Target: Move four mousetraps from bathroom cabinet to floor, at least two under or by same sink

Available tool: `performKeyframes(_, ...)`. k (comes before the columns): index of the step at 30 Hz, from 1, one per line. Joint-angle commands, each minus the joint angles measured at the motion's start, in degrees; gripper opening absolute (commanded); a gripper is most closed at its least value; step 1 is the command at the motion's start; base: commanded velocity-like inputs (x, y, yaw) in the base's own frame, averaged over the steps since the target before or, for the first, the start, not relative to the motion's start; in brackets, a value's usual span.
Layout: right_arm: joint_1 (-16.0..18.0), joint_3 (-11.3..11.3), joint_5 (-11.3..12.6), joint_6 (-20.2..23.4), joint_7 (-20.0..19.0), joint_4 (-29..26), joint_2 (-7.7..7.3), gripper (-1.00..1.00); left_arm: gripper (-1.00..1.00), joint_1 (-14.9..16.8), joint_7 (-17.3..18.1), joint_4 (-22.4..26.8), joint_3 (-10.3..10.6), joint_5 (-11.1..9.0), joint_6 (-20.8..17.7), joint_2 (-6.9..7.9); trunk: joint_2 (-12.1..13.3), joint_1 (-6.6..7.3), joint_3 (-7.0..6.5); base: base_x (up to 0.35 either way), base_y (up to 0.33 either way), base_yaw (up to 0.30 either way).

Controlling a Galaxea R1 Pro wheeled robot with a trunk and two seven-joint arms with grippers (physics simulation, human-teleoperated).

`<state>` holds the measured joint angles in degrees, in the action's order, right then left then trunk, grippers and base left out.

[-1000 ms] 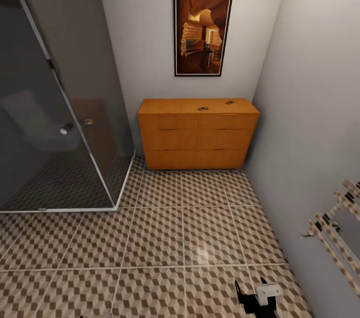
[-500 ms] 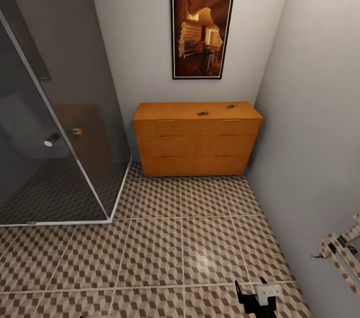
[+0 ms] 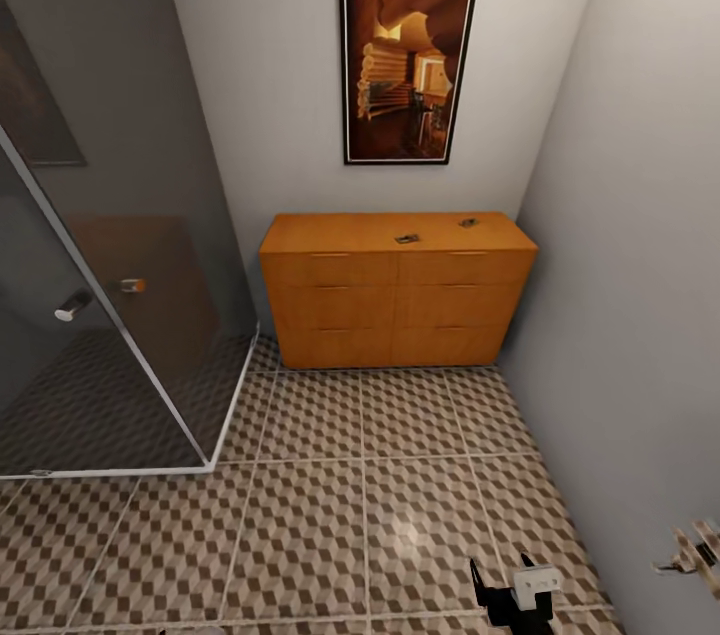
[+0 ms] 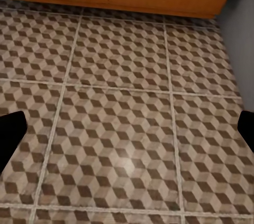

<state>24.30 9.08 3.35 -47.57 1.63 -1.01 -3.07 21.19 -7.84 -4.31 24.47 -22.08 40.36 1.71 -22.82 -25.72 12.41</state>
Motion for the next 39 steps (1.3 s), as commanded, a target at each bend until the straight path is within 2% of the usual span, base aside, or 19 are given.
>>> performKeyframes(1, 0.0, 0.5, 0.3, -0.2, 0.2, 0.0, -0.01, 1.0, 1.0, 0.1, -0.2, -0.2, 0.5, -0.1, 0.2, -0.04, -0.1, -0.06, 0.1, 0.312, 0.0, 0.0)
performKeyframes(14, 0.1, 0.5, 0.3, -0.2, 0.1, 0.0, -0.01, 1.0, 1.0, 0.1, -0.2, -0.2, 0.5, -0.2, 0.3, -0.04, -0.1, -0.06, 0.1, 0.268, 0.0, 0.0)
performKeyframes(16, -0.6, -0.1, 0.9, -0.8, -0.5, 0.6, 0.65, 1.0, 1.0, -0.6, -0.8, -0.2, 0.5, -0.1, 0.2, -0.66, -0.1, -0.06, 0.1, 0.0, 0.0, 0.0)
performKeyframes(20, -1.9, -0.8, 2.0, -2.1, -1.8, 1.9, 1.93, 1.0, 1.0, -1.9, -0.9, -0.2, 0.5, -0.1, 0.3, -0.74, -0.1, -0.06, 0.1, 0.0, 0.0, 0.0)
performKeyframes(24, -3.2, -1.0, 3.1, -3.4, -3.1, 1.0, 3.19, 1.0, 1.0, -3.2, -0.7, -0.2, 0.5, -0.1, 0.3, -0.8, -0.1, -0.06, 0.1, 0.0, 0.0, 0.0)
performKeyframes(31, -5.5, -1.1, 3.8, -5.5, -5.4, -0.5, 3.02, 1.0, 1.0, -5.5, -0.6, -0.2, 0.5, -0.1, 0.3, -0.82, -0.1, -0.06, 0.1, 0.0, 0.0, 0.0)
performKeyframes(39, -8.1, -1.2, 3.8, -5.4, -7.9, -0.6, 2.98, 1.0, 1.0, -7.8, -0.6, -0.2, 0.6, -0.1, 0.3, -0.83, -0.1, -0.06, 0.1, 0.0, 0.0, 0.0)
